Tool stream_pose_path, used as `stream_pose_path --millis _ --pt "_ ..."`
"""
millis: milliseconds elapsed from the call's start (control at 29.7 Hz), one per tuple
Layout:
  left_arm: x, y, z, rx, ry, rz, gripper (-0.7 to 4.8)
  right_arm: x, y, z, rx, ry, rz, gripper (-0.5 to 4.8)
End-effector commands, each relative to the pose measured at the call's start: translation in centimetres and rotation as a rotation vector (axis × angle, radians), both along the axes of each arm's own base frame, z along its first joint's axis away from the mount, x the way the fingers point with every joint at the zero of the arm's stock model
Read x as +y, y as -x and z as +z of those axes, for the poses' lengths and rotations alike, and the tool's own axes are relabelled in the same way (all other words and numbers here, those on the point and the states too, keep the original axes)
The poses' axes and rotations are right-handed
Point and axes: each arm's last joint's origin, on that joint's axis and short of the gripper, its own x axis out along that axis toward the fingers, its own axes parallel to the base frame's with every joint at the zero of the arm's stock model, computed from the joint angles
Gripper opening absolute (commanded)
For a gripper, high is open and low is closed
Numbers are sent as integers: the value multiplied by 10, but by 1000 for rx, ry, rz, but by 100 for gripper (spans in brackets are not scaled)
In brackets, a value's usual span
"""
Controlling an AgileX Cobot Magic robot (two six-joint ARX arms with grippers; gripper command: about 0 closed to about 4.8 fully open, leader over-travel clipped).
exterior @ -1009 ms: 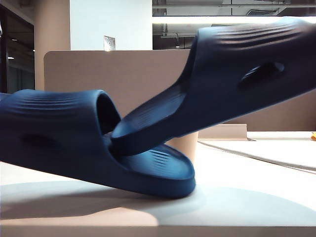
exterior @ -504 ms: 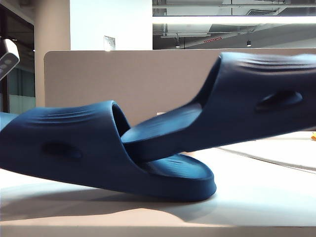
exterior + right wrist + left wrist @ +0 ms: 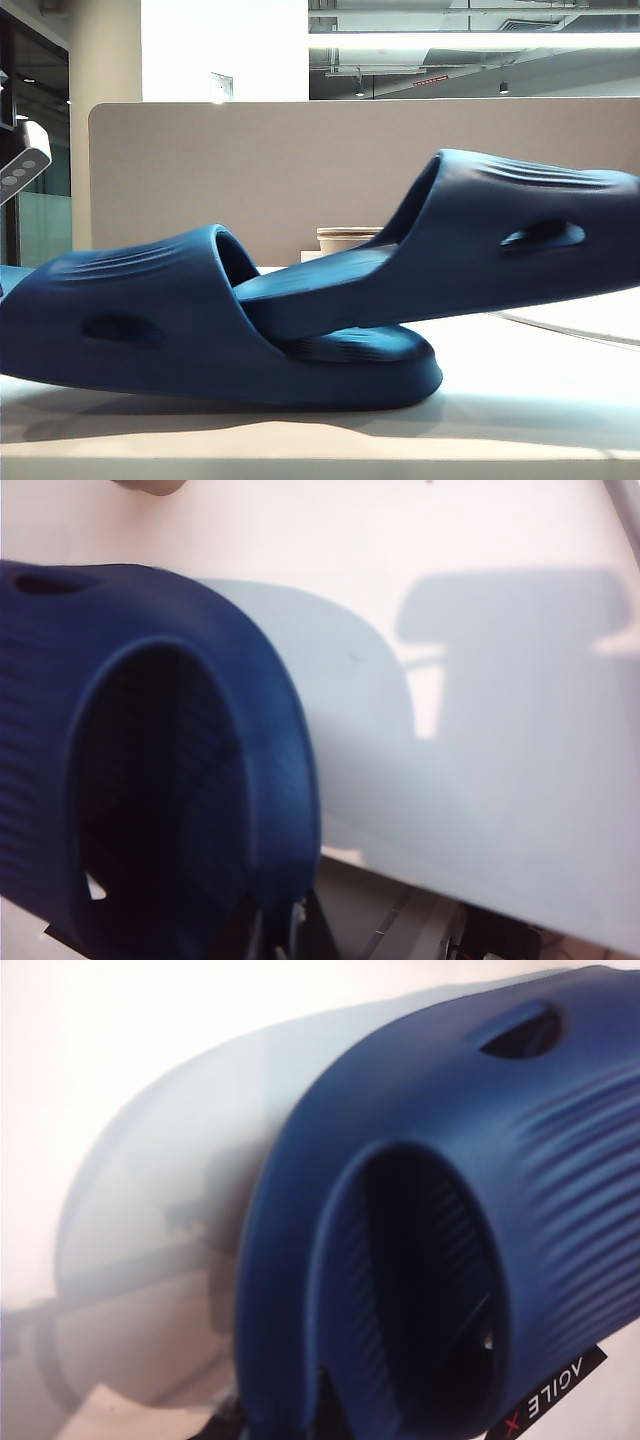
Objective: Interlock the pair of blue slippers on the table with their fronts facing up.
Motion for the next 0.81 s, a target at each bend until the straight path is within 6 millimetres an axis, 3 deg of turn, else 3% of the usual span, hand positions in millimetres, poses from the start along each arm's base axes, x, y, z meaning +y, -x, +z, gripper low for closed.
stream_pose_path --millis 34,370,807 --pt "0 -2 1 -29 -45 -5 -6 5 -13 3 -20 54 8 -2" --pt "-6 -3 1 -63 -82 -33 -6 10 -46 -13 -22 101 18 -2" --pt "-21 -16 -9 -48 -68 -40 -6 25 -49 -11 -61 43 58 -2"
